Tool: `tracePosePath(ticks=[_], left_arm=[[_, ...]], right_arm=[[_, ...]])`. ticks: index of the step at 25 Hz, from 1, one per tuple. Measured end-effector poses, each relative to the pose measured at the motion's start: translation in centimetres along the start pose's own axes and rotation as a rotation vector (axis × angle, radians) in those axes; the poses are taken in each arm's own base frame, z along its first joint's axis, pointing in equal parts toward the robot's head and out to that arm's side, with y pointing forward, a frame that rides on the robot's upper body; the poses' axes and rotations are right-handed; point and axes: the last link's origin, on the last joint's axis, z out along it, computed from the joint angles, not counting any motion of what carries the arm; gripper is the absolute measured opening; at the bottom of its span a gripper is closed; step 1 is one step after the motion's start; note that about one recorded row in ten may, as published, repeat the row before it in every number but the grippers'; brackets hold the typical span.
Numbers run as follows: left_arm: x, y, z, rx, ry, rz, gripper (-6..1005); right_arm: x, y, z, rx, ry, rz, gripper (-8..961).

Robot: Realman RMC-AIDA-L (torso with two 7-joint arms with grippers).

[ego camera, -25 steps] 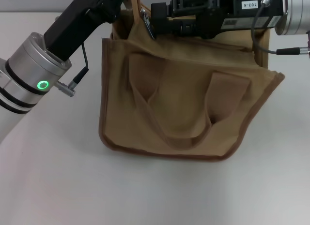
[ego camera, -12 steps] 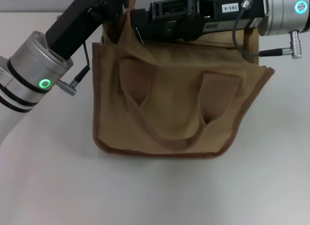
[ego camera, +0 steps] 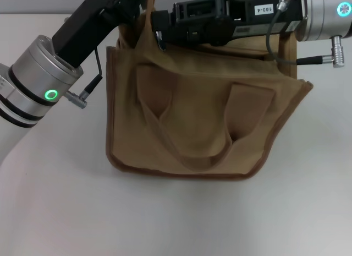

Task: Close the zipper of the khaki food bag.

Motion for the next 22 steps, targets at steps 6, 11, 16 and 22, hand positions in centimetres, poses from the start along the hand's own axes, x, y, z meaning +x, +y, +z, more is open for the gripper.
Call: tracePosePath(ticks=[6,11,16,22], left_arm=[[-0.06,0.02,-0.09,0.003,-0.001,-0.004,21],[-0.05,0.01,-0.17,0.005,0.000,-0.004,21],[-0.05,0.01,-0.19,0.005,-0.001,-0.005,22],[-0.09,0.04,-0.17,0.004,-0.002,-0.009,22]], right_arm=[[0.20,0.14,0.20,-0.017,0.003,-0.006,501],[0.36,0.50,0.36,-0.035,0.021,-0.017,490],[0.38,0.28,0.23,-0.030,0.006,-0.009,473],[0.35,-0.05,0.37,-0.012,-0.003,-0.004,453]])
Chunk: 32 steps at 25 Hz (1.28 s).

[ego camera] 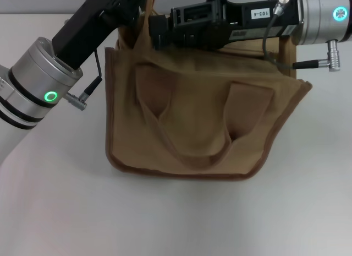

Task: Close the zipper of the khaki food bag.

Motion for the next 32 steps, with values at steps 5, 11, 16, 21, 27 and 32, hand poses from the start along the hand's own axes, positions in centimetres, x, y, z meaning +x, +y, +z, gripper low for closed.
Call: tracePosePath(ticks=[5,11,16,21,27,32], left_arm=[[0.0,0.0,0.0,-0.001,-0.001,0.000,22],[0.0,0.0,0.0,0.002,0.001,0.000,22],[0.0,0.0,0.0,0.000,0.001,0.000,21],[0.0,0.0,-0.1,0.002,0.001,0.000,21],[0.0,0.0,-0.1,0.002,0.004,0.000,22],[0.0,0.1,-0.1,-0.002,0.004,-0.005,22]], right_arm=[[0.1,-0.4,0.1,0.012,-0.007,0.013,440],[0.1,-0.5,0.2,0.017,-0.011,0.015,436],[0.1,-0.3,0.6,0.008,-0.003,0.009,435],[0.0,-0.1,0.7,0.003,0.001,-0.007,435],[0.2,-0.2,1.1,0.012,0.022,-0.006,437],[0.5,-0.6,1.1,0.028,0.018,-0.004,405]])
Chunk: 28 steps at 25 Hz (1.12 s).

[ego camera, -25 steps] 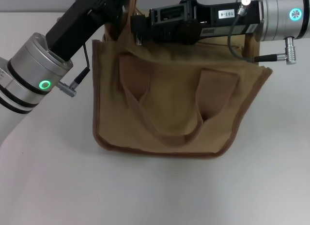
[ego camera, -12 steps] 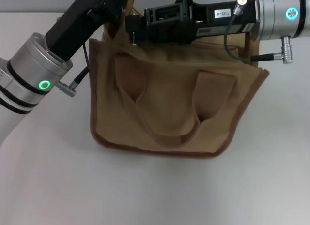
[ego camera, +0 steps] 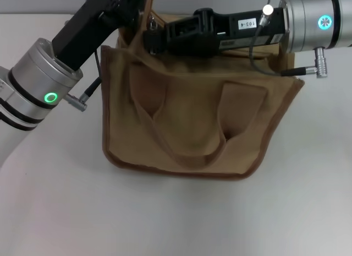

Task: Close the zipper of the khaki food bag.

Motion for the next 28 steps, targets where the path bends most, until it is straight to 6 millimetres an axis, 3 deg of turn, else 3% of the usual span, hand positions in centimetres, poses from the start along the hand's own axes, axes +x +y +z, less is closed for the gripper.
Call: tracePosePath(ticks=[11,28], left_arm=[[0.0,0.0,0.0,0.000,0.001,-0.003,21],[0.1,-0.5,-1.8,0.079,0.006,0.010,38]], right_arm=[[0.2,0.0,-0.1,-0.007,-0.001,-0.023,8],[1.4,-0.7,-2.3,-0.008,-0.035,-0.021,5]])
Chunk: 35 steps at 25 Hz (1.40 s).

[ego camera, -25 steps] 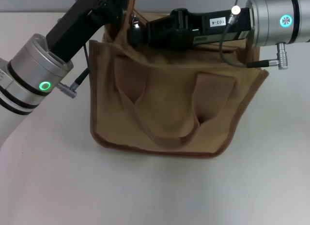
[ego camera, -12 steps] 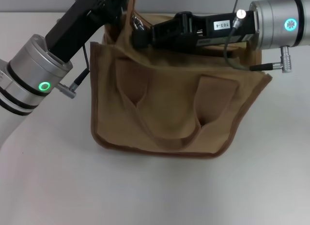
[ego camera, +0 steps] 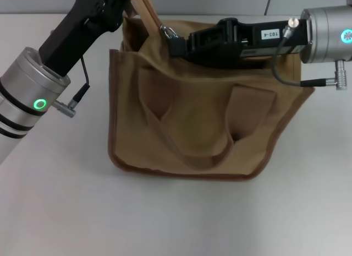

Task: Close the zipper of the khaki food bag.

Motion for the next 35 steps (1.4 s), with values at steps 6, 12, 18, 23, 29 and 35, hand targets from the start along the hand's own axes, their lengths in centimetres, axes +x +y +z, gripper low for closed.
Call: tracePosePath(ticks=[6,12,18,23,29,35], left_arm=[[-0.1,-0.5,-0.5,0.044,-0.005,0.007,45],[-0.1,-1.3,-1.9,0.131,-0.004,0.017,51],[-0.3,-1.9,-3.1,0.204,-0.018,0.019,58],[-0.6,-2.2,-3.8,0.242,-0.028,0.015,63],[-0.9,-2.2,-4.3,0.266,-0.037,0.006,70],[-1.2,-2.4,-4.7,0.293,-0.052,-0.001,76]], right_arm=[[0.6,-0.3,-0.9,0.002,-0.004,0.006,5],[1.5,-0.9,-3.0,0.016,-0.039,0.018,5],[2.9,-1.2,-6.1,0.014,-0.102,0.026,4],[4.5,-1.4,-8.7,0.016,-0.145,0.033,4],[6.4,-1.4,-11.0,0.019,-0.176,0.033,4],[8.4,-1.2,-13.8,0.024,-0.242,0.035,4]])
